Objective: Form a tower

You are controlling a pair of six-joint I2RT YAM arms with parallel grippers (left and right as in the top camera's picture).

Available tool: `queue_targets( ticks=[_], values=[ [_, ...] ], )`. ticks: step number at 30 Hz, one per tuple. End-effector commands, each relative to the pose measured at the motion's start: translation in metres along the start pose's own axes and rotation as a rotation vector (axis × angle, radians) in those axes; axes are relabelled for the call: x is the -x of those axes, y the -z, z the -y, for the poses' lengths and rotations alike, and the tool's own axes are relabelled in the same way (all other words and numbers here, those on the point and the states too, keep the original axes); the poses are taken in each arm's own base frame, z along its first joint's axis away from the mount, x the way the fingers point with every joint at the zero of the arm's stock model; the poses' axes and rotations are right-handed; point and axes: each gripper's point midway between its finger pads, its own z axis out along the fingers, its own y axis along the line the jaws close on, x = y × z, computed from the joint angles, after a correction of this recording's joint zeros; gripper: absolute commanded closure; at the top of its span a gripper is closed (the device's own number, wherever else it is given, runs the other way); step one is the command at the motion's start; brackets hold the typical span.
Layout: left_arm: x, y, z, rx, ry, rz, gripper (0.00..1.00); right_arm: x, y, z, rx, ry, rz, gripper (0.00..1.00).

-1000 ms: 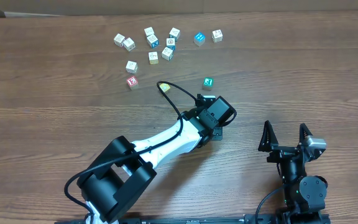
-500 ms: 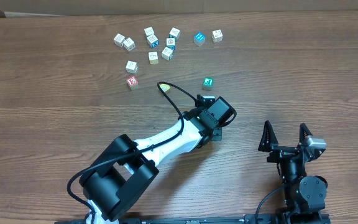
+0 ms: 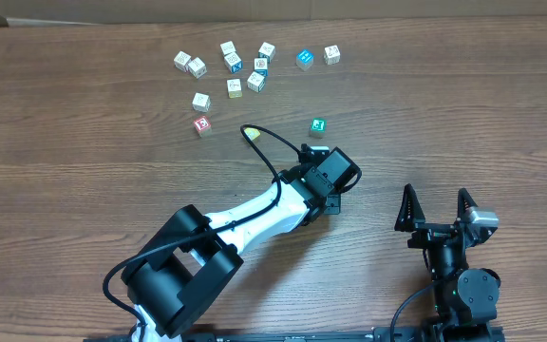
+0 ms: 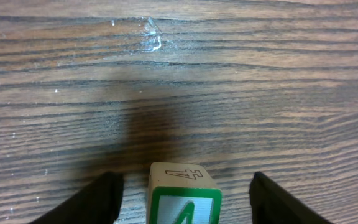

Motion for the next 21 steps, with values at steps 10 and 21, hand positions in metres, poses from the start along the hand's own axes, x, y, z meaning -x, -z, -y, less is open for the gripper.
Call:
queue_targets(
  ticks=[10, 21],
  values=[
    [-0.0043, -0.0061, -0.0040, 0.019, -0.360, -0.006, 0.43, -0.0024, 0.0000, -0.0008, 0.006, 0.004, 0.001, 0.00],
    [-0.0058, -0.0061, -0.0054, 0.024, -0.235, -0.012, 0.70, -0.0024, 0.0000, -0.0008, 0.006, 0.004, 0.001, 0.00]
  ],
)
